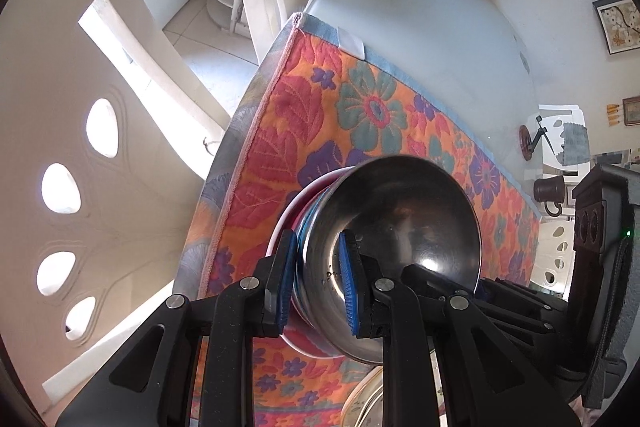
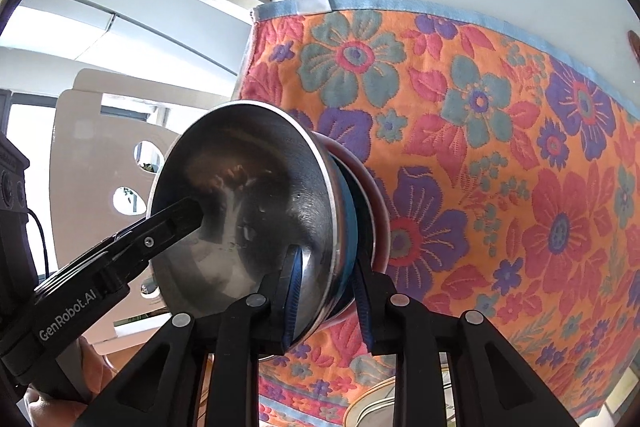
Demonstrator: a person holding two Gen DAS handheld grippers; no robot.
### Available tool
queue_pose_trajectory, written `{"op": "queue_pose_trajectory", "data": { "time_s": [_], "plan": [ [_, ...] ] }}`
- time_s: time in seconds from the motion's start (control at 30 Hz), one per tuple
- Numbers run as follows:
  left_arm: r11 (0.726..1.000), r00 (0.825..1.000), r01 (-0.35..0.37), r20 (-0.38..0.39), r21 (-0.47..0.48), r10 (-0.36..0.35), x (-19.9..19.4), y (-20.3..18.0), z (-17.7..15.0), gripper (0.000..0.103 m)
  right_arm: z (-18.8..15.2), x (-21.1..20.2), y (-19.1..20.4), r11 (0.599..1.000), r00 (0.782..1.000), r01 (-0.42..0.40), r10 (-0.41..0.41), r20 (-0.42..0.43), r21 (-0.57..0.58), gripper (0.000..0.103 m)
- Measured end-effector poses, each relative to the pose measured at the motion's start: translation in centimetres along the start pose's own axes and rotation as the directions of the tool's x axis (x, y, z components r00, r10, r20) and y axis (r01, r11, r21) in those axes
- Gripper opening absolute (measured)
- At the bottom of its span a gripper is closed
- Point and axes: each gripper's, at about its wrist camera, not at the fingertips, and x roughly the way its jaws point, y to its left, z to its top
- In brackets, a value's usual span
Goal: Organize plates and bowls
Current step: 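Lower the blue steel bowl into the nested pink bowls with both tools, then grip the whole nested bowl stack rim with both tools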
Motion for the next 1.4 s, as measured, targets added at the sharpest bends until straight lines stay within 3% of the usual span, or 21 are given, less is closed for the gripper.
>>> {"op": "queue_pose_trajectory", "data": {
  "time_s": [0.27, 0.4, 0.5, 0.6, 0.8, 1.3, 1.4],
  "plan": [
    [1.000, 1.000, 0.014, 0.008, -0.015, -0.014, -0.3, 0.3, -0.1, 0.018, 0.2, -0.3, -0.5, 1.000, 1.000, 0.011, -0.011, -0.004, 0.000, 0.027],
    [1.000, 1.000, 0.014, 0.021, -0.014, -0.014, -0.8, 0.1, -0.1, 0.020, 0.0, -0.7, -0.9, 1.000, 1.000, -0.027, 0.027, 0.004, 0.015, 0.029],
    [1.000, 0.999, -0.002, 0.033, -0.006, 0.002, -1.3, 0.0, -0.2, 0.020, -0.2, -1.2, -0.9, 0.999, 0.999, -0.034, 0.034, 0.014, 0.012, 0.035],
    [1.000, 0.999, -0.017, 0.033, -0.004, 0.017, -1.5, 0.3, -0.3, 0.028, -0.5, -1.5, -1.5, 0.999, 0.999, -0.033, 0.032, 0.023, 0.025, 0.037],
    [1.000, 1.000, -0.007, 0.008, -0.021, 0.007, -0.8, 1.0, -0.1, 0.033, -0.6, -0.4, -2.7, 0.998, 0.999, -0.035, 0.035, 0.002, 0.057, 0.039],
    [0.999, 0.998, -0.012, -0.054, 0.044, 0.014, 2.6, 0.8, 0.8, 0.031, -1.0, 4.1, -3.6, 0.988, 0.991, -0.123, 0.128, -0.042, 0.097, 0.044],
    [0.998, 0.998, -0.007, -0.063, 0.056, 0.010, 3.2, 1.1, 0.8, 0.028, -1.2, 4.9, -4.4, 0.975, 0.981, -0.188, 0.193, -0.031, 0.120, 0.044]
  ]
}}
